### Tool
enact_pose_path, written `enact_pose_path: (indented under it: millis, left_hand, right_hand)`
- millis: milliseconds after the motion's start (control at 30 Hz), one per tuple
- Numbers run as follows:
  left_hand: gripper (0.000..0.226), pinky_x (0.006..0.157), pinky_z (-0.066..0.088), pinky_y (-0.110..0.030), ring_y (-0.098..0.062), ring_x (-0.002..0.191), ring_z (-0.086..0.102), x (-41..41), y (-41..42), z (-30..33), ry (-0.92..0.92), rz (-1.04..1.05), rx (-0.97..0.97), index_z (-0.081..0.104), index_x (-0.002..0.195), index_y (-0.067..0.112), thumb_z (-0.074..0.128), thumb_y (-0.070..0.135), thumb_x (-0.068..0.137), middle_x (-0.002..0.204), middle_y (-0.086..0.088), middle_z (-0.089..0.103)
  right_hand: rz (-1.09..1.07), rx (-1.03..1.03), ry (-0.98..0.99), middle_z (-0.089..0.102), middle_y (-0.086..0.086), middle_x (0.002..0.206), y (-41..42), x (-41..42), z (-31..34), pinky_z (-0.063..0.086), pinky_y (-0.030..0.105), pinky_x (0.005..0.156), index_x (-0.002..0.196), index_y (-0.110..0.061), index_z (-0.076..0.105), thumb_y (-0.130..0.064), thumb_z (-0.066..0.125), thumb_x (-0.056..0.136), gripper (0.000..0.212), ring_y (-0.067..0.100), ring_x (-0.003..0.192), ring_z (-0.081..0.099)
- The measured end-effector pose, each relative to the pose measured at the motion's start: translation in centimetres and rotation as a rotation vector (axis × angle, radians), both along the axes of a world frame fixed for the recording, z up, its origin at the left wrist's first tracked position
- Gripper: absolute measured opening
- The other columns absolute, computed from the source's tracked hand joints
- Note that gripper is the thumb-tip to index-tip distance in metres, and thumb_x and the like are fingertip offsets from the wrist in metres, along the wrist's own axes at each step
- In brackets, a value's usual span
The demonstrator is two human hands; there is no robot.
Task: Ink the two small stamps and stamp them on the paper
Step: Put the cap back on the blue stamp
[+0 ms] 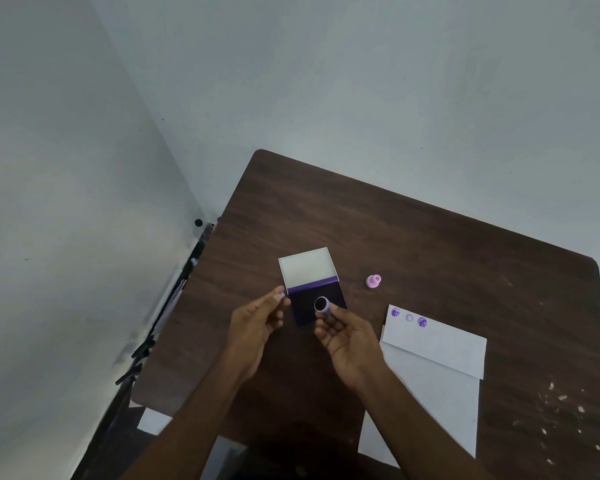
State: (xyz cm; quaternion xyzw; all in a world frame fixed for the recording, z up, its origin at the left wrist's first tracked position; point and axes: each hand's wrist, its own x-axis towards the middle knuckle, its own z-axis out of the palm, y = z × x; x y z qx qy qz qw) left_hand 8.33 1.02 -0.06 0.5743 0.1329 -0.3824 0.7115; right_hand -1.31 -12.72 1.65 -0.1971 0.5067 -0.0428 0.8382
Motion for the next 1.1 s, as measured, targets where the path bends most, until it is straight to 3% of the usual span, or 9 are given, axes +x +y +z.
enact_pose_path:
  millis: [67,167,333,433,667,800,933,1033,1100]
  left_hand:
    - [0.027,0.07,0.048,-0.029,-0.012,0.07,0.052,0.1,-0.2,0.0,-0.044,-0.038,0.057,0.066,0.117,0.015,0.06,0.016,0.09,0.073,-0.002,0.066]
    - [0.022,0.066,0.046,-0.031,-0.014,0.066,0.048,0.0,-0.1,0.2,-0.17,-0.088,0.128,0.07,0.11,0.018,0.064,0.02,0.089,0.067,-0.002,0.061]
    - [0.029,0.066,0.054,-0.018,-0.005,0.071,0.066,-0.2,-0.1,0.7,-0.299,-0.177,0.211,0.071,0.107,0.019,0.075,0.015,0.078,0.089,0.0,0.075]
    - [0.035,0.069,0.055,-0.015,-0.01,0.081,0.07,-0.2,-0.2,0.4,-0.446,-0.308,0.266,0.07,0.105,0.019,0.079,0.012,0.072,0.09,0.002,0.074]
    - [0.039,0.08,0.055,-0.021,-0.008,0.087,0.066,-0.1,-0.7,0.2,-0.721,-0.52,0.362,0.069,0.108,0.027,0.081,0.019,0.071,0.096,0.01,0.07]
    - [0.036,0.081,0.051,-0.017,-0.005,0.092,0.062,0.2,-1.0,0.1,-0.734,-0.54,0.409,0.07,0.109,0.023,0.078,0.025,0.073,0.1,0.008,0.068]
    - [0.041,0.077,0.046,-0.003,0.014,0.088,0.062,0.2,-1.4,0.6,-0.631,-0.498,0.366,0.067,0.115,0.02,0.076,0.015,0.076,0.106,0.005,0.07]
    - [0.052,0.069,0.042,0.003,0.023,0.079,0.058,0.3,-1.8,1.0,-0.585,-0.468,0.362,0.061,0.121,0.021,0.078,0.009,0.073,0.096,0.012,0.068]
    - [0.056,0.067,0.043,0.002,0.02,0.077,0.061,0.4,-1.8,1.1,-0.582,-0.449,0.373,0.059,0.119,0.026,0.08,0.008,0.07,0.086,0.02,0.065]
  right_hand:
    - [0.002,0.002,0.0,0.07,0.016,0.087,0.0,0.1,0.0,0.054,0.036,0.076,0.099,0.0,0.069,-0.009,0.064,0.084,0.018,0.024,0.081,0.066]
    - [0.002,0.005,0.005,0.07,0.016,0.088,0.1,0.2,-0.1,0.054,0.035,0.075,0.1,-0.001,0.069,-0.009,0.065,0.083,0.019,0.024,0.08,0.066]
    - [0.023,-0.028,0.0,0.07,0.016,0.088,0.1,0.3,-0.1,0.054,0.035,0.073,0.105,0.0,0.068,-0.01,0.067,0.081,0.027,0.024,0.081,0.066]
    - [0.039,-0.056,-0.023,0.07,0.016,0.085,0.0,0.5,-0.1,0.054,0.034,0.072,0.101,0.0,0.07,-0.011,0.066,0.082,0.022,0.024,0.078,0.066]
    - [0.141,-0.166,-0.07,0.069,0.025,0.102,0.0,0.3,-0.6,0.056,0.035,0.077,0.106,0.001,0.069,-0.012,0.063,0.086,0.025,0.028,0.083,0.066]
    - [0.164,-0.231,-0.053,0.069,0.027,0.104,-0.1,0.4,-1.0,0.059,0.034,0.071,0.108,0.002,0.067,-0.011,0.062,0.087,0.025,0.029,0.08,0.068]
    - [0.188,-0.33,-0.003,0.073,0.021,0.097,-0.2,0.6,-1.2,0.059,0.032,0.065,0.104,0.0,0.069,-0.007,0.066,0.084,0.022,0.03,0.079,0.07]
    - [0.212,-0.389,-0.001,0.074,0.018,0.096,-0.2,0.7,-1.3,0.06,0.034,0.065,0.102,-0.002,0.071,-0.005,0.068,0.082,0.021,0.031,0.079,0.071]
    - [0.221,-0.411,-0.004,0.074,0.018,0.097,-0.3,0.7,-1.4,0.061,0.035,0.067,0.103,-0.003,0.071,-0.005,0.069,0.081,0.022,0.032,0.08,0.072]
